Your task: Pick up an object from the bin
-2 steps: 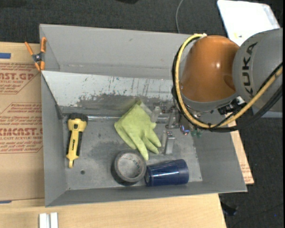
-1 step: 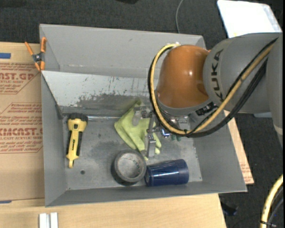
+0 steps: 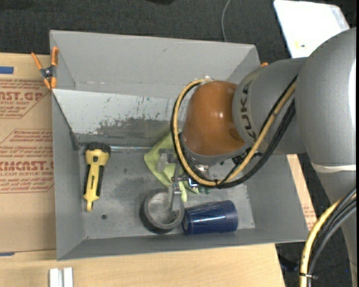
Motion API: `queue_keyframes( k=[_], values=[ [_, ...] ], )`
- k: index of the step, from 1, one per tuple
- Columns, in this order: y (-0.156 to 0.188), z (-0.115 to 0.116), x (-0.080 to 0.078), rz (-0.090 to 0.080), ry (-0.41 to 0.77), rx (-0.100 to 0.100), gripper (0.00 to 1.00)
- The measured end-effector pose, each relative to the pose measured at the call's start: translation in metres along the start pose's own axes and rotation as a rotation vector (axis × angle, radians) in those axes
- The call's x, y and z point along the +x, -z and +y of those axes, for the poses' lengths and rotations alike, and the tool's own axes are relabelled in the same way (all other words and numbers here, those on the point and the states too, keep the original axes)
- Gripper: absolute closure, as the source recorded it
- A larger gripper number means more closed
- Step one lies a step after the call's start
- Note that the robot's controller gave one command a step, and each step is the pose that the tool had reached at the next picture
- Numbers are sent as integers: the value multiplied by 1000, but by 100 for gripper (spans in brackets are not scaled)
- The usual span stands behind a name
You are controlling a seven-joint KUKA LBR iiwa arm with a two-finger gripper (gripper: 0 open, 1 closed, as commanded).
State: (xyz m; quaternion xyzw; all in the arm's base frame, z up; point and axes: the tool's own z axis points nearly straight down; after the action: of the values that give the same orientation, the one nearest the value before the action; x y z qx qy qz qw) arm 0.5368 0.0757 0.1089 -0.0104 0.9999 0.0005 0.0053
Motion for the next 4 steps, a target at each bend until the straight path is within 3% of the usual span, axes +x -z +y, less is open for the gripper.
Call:
queue_keyframes(
  k=[1, 2, 3, 4],
  values=[
    [-16, -12, 0, 8, -1, -1, 0],
    [-39, -6, 1, 6, 143, -5, 100],
    [-39, -6, 1, 6, 143, -5, 100],
    [6, -3, 4, 11, 231, -4, 100]
  ],
)
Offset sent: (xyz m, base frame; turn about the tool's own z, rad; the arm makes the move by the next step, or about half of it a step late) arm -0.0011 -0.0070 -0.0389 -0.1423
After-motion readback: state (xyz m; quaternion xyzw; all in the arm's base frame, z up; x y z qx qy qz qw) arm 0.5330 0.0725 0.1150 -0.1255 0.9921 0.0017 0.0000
